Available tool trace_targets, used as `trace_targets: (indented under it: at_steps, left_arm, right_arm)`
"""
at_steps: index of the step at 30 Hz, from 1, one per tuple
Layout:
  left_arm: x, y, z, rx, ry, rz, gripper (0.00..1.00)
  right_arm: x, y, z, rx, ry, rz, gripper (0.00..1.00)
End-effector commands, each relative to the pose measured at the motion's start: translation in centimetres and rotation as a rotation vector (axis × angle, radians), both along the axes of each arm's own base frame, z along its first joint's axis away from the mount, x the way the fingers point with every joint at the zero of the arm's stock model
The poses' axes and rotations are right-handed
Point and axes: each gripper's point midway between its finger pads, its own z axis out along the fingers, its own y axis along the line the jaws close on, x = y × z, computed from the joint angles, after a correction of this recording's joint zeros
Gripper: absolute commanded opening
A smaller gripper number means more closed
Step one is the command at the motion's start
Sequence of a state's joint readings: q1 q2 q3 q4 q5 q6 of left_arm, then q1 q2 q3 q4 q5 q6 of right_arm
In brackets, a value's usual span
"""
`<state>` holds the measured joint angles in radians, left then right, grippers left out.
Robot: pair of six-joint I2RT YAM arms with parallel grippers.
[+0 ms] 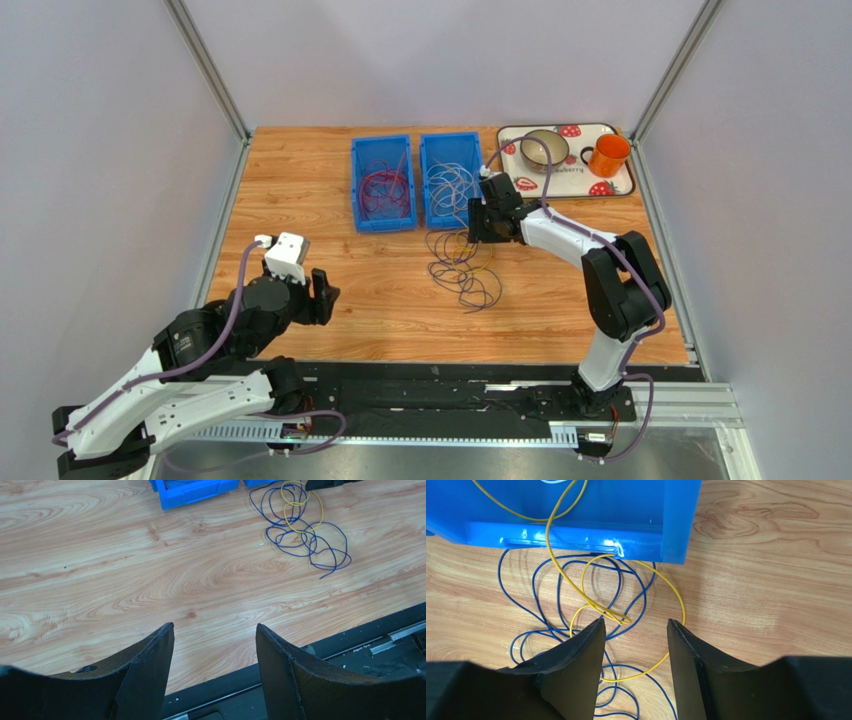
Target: Untangle the cables
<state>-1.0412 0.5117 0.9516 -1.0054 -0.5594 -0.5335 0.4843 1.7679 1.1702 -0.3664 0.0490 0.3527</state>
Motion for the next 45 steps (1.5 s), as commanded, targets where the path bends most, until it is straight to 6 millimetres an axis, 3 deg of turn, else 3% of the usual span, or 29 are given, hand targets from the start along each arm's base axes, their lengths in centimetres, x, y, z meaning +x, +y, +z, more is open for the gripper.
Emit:
trace_targets:
  at_steps: [1,12,15,17,19,26,35,45]
  left_arm:
    - [0.3,-0.2,0.4,0.006,-0.014,-0.003,0.69]
    - [0.2,-0.2,0.4,0.002,-0.015,-0.003,0.69]
    - [0.2,-0.2,0.4,0.004,-0.014,-0.003,0.69]
    - [0.2,-0.2,0.4,0.003,-0.014,-0.005,0.69]
    - [0.2,-0.2,0.5,0.002,-0.015,-0.003,0.69]
    - [0.2,-0.2,0.4,0.002,-0.014,-0.006,0.69]
    - [0.1,-0.2,0.6,-0.010,-0.017,-0.012,0.69]
    - [0.0,-0.3,0.6,-0.010,-0.016,-0.017,0.69]
  right_arm:
    - [1.3,1.7,1.4,0.055,-0.055,0.020,0.51]
    - [2.0,2.2,0.1,0.039,-0.039,0.027,0.33]
    - [2.1,2.2,0.4,0.034,-0.045,0.028,0.20]
    - [2.0,2.4,0.9,0.028,-0.052,0.035,0.02]
    - [1.8,2.4,1.6,0.024,-0.055,0.039,0.00]
    - [0.6,3.4,6.6,0.047,-0.107,0.067,0.00]
    - [-0.3,3.2,16.0,0.135,-0.233,0.073,0.00]
    - [-0.2,3.8,21.6,0.205,-0.324,0.091,0.00]
